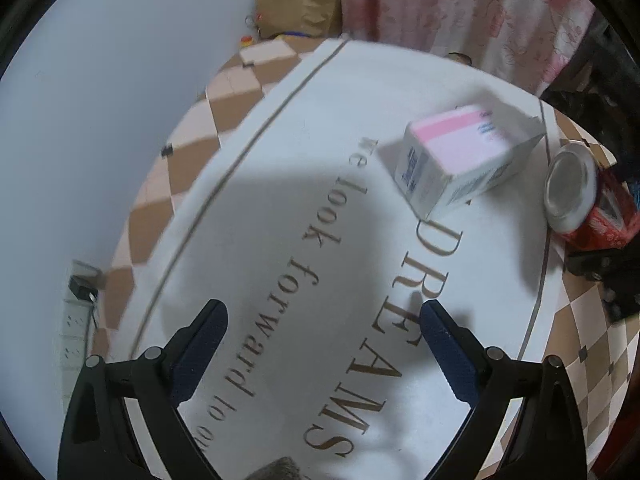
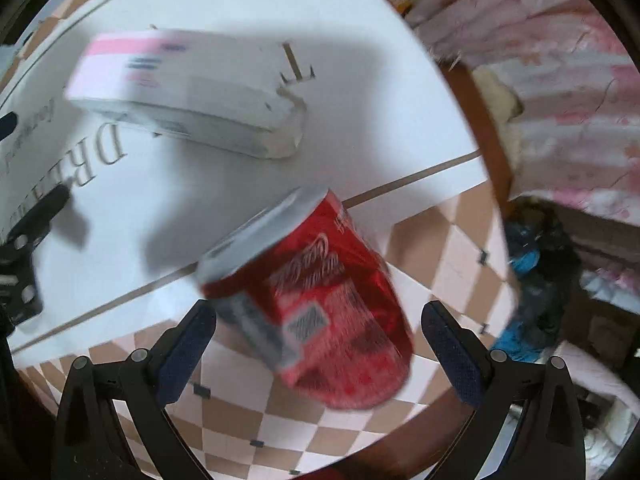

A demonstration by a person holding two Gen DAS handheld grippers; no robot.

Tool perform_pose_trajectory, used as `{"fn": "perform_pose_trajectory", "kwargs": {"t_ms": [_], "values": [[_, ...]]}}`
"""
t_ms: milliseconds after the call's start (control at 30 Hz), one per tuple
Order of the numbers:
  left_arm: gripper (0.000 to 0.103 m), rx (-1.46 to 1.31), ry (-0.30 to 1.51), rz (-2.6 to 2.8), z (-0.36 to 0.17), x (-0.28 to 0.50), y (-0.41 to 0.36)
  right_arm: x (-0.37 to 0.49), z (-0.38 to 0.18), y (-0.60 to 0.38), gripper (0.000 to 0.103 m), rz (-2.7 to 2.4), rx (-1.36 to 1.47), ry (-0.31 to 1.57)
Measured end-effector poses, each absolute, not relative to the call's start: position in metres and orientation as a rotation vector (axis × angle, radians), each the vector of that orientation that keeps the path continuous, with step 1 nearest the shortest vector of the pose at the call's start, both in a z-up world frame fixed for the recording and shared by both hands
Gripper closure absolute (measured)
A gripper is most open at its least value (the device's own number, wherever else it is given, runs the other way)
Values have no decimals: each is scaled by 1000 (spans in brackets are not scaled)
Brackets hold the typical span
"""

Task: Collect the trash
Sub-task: 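Grasp the white-and-pink box with the left tool while the right tool grasps the red Coca-Cola can, then carry the white box and red can over the trash bin with both tools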

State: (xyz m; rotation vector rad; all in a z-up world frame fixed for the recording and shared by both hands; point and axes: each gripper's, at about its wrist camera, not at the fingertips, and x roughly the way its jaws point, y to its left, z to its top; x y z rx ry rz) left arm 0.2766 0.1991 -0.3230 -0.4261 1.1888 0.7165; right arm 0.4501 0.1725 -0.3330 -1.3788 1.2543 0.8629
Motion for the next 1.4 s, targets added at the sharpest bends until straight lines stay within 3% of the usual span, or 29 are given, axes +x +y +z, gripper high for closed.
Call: {"fn": "perform_pose_trajectory", "kwargs": {"t_ms": [33, 300, 500, 567, 633, 667, 767, 933, 1000, 1400], "values": [[5, -406, 1179, 711, -317, 277, 199, 454, -335, 169, 9, 853, -1352, 1278], [5, -222, 1156, 538, -276, 332, 196, 517, -322, 101, 10, 553, -866, 1515], [6, -71, 1303, 331, -304, 390, 191, 547, -320, 46, 10, 515, -537, 1664], [6, -76, 1340, 292, -313, 400, 191, 551, -319, 40, 5, 564, -481, 1706], [13, -83, 1356, 272, -318, 404, 189, 549, -313, 37, 5, 584, -489, 1674], [33, -93, 1354, 265, -318, 406, 189, 548, -310, 36, 5, 597, -505, 1662], [68, -140, 1353, 263, -317, 407, 185, 545, -300, 38, 5, 634, -563, 1608], [68, -189, 1337, 321, -312, 394, 176, 524, -286, 50, 6, 624, -596, 1524], [68, -229, 1309, 358, -309, 383, 175, 509, -282, 59, 17, 627, -598, 1507], [68, -361, 1093, 568, -261, 317, 154, 432, -261, 38, 18, 555, -472, 1342]]}}
